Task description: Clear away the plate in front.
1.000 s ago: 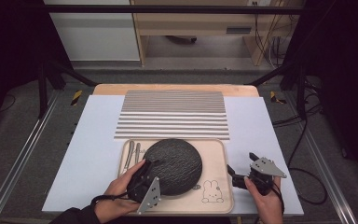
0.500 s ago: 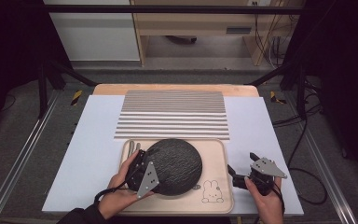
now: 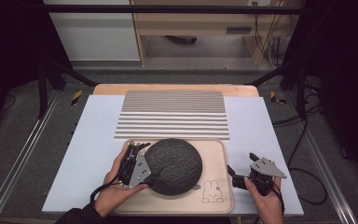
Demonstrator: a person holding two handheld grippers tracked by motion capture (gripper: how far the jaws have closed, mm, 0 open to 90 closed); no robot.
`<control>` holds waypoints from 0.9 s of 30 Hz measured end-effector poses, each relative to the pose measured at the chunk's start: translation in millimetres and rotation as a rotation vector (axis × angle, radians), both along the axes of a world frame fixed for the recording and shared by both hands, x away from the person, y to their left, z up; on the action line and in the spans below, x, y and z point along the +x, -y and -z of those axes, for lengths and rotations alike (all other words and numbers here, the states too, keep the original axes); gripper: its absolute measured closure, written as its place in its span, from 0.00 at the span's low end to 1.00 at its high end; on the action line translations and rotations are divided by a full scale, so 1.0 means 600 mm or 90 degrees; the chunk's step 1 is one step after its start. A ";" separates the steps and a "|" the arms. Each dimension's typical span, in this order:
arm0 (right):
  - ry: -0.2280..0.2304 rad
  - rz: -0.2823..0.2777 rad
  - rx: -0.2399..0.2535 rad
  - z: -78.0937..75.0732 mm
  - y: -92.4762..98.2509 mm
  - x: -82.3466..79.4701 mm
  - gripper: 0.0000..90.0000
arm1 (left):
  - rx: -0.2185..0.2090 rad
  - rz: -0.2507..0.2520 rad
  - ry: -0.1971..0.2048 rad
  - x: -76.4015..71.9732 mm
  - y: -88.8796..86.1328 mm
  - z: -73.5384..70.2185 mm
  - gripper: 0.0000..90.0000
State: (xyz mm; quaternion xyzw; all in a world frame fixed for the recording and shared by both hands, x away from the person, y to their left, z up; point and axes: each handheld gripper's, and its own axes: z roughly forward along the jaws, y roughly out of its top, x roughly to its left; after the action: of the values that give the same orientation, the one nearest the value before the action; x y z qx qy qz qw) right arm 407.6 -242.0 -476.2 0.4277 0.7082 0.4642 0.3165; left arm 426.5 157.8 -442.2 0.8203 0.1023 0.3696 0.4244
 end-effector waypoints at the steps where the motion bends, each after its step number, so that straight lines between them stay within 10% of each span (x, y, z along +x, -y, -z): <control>1: 0.000 0.000 0.001 0.000 0.000 0.000 0.06 | -0.004 -0.001 -0.003 0.001 -0.002 0.000 0.10; 27: -0.001 0.003 0.009 -0.002 0.003 -0.001 0.04 | -0.019 -0.067 0.010 0.011 -0.036 -0.007 0.06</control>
State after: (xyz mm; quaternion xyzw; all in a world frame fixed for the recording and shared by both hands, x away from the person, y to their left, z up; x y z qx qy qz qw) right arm 407.0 -243.6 -475.2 0.4323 0.7040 0.4679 0.3139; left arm 433.0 179.3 -438.2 0.8045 0.1479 0.3961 0.4172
